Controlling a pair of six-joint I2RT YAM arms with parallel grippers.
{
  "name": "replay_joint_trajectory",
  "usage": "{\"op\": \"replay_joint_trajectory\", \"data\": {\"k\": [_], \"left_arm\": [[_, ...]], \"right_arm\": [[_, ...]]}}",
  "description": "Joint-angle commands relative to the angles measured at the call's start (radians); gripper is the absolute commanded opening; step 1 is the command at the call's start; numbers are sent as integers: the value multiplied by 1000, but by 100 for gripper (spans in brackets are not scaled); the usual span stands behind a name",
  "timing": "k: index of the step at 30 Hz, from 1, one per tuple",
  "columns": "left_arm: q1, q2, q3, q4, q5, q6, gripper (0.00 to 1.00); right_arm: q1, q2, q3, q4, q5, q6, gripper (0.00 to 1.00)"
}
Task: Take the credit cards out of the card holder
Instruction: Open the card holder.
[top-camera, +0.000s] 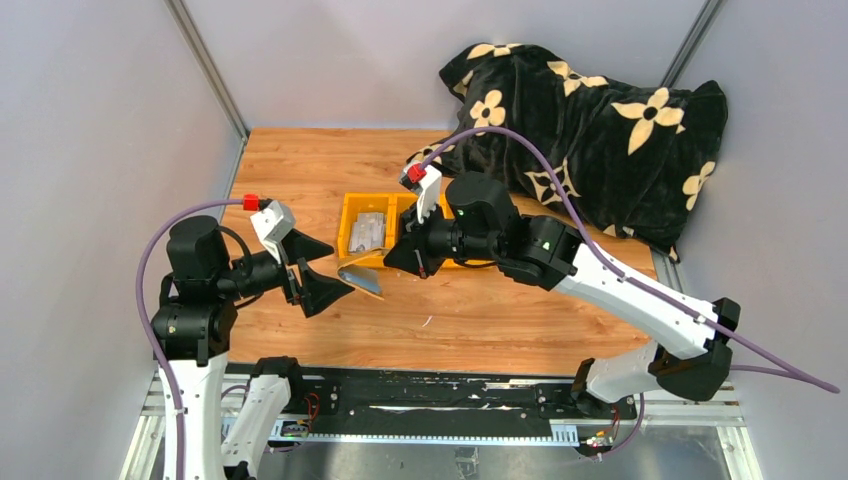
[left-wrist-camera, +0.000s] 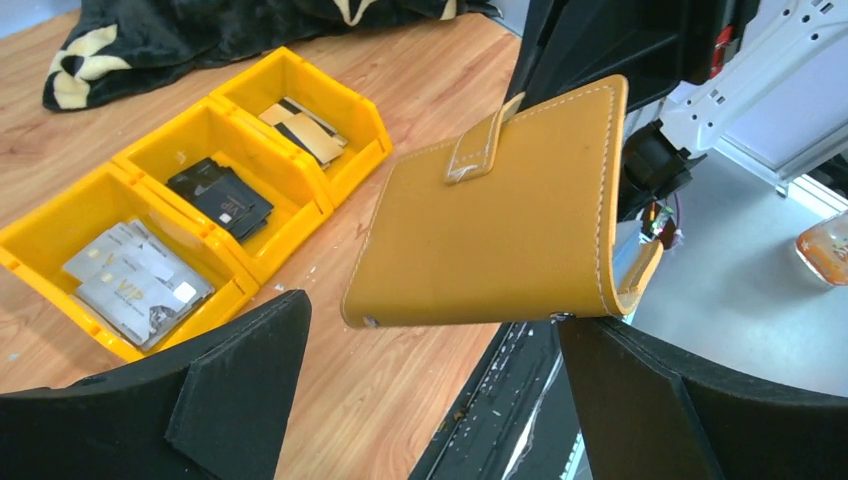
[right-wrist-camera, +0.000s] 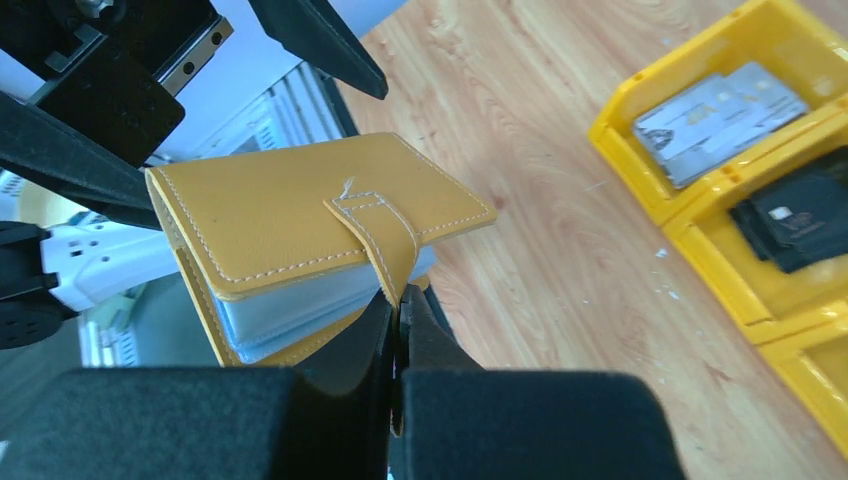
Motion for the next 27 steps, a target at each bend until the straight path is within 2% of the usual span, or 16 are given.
{"op": "replay_joint_trajectory", "data": {"k": [1,10,17,22,27], "left_arm": [[2,-7,-4,10,-19,11,100],[1,-69,-33,12,30,-4,100],[0,-125,-70,12,31,-2,100],[1,-160,-86,10,-59,15,100],[0,-234,-147,125,-192,-59,100]], "right_arm": [[53,-15,84,-118,174,-78,0],[205,165,371,-407,588,-101,0],[279,281,563,-555,796,-86,0],[321,394,768,-685,948,-21,0],[347,528,893,-715,1042,62,0]]}}
